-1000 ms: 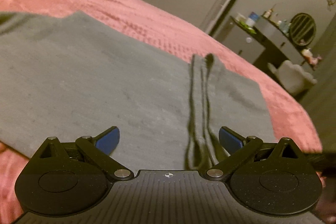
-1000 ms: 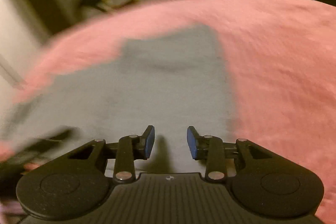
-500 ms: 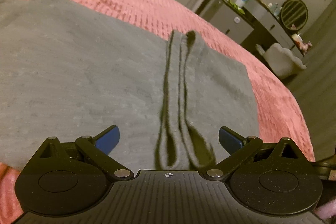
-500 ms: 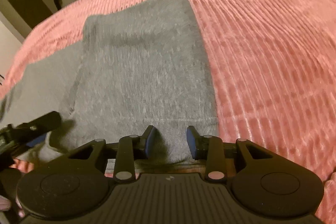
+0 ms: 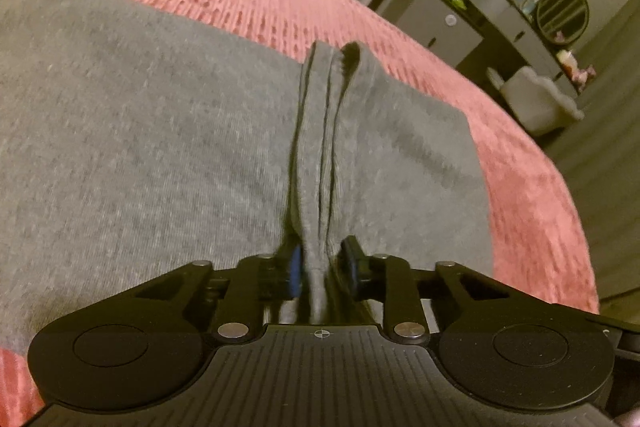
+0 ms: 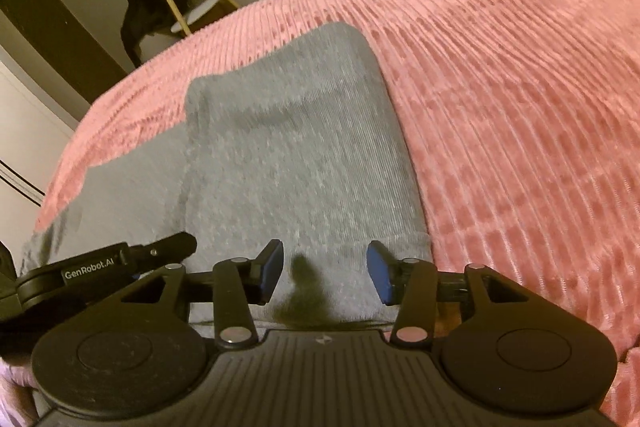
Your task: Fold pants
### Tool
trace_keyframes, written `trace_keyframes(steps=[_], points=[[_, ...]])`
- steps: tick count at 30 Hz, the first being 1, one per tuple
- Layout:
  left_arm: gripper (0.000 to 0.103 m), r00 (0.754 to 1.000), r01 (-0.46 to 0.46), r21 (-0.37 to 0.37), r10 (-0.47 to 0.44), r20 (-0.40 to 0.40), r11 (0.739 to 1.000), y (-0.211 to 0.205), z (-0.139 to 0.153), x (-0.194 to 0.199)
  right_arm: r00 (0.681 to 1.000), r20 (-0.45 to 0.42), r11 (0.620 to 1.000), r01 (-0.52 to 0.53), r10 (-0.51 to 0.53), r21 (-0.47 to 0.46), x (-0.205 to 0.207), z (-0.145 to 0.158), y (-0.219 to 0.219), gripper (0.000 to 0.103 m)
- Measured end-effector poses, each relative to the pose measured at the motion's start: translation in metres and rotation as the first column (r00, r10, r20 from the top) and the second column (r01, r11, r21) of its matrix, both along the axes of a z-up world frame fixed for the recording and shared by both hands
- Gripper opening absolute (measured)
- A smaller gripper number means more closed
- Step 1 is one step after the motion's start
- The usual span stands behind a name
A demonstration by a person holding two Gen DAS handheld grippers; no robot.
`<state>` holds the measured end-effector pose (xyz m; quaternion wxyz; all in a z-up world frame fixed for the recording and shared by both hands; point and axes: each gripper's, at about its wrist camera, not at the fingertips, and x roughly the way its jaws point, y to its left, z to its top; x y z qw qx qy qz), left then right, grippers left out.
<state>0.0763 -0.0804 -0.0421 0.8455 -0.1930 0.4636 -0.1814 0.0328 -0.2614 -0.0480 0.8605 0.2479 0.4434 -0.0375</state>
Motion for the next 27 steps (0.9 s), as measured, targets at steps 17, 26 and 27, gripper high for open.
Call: trace_keyframes(steps=[17,26,27], points=[[0.018,0.996,-0.007,0.039,0.004,0.092,0.999,0.008,0.021,-0.017,1.000,0.025,1.000,0.013,-0.013,-0.009,-0.001,0.004,0.000,0.046],[0.018,0.993,-0.064,0.023,0.062,0.098,0.998,0.031,0.025,-0.023,0.999,0.029,0.999,-0.017,0.019,-0.050,0.002,0.007,0.008,0.046],[0.018,0.992,-0.077,0.027,0.074,0.098,0.997,0.035,0.027,-0.025,0.999,0.028,0.998,-0.016,0.018,-0.053,0.002,0.007,0.008,0.046]])
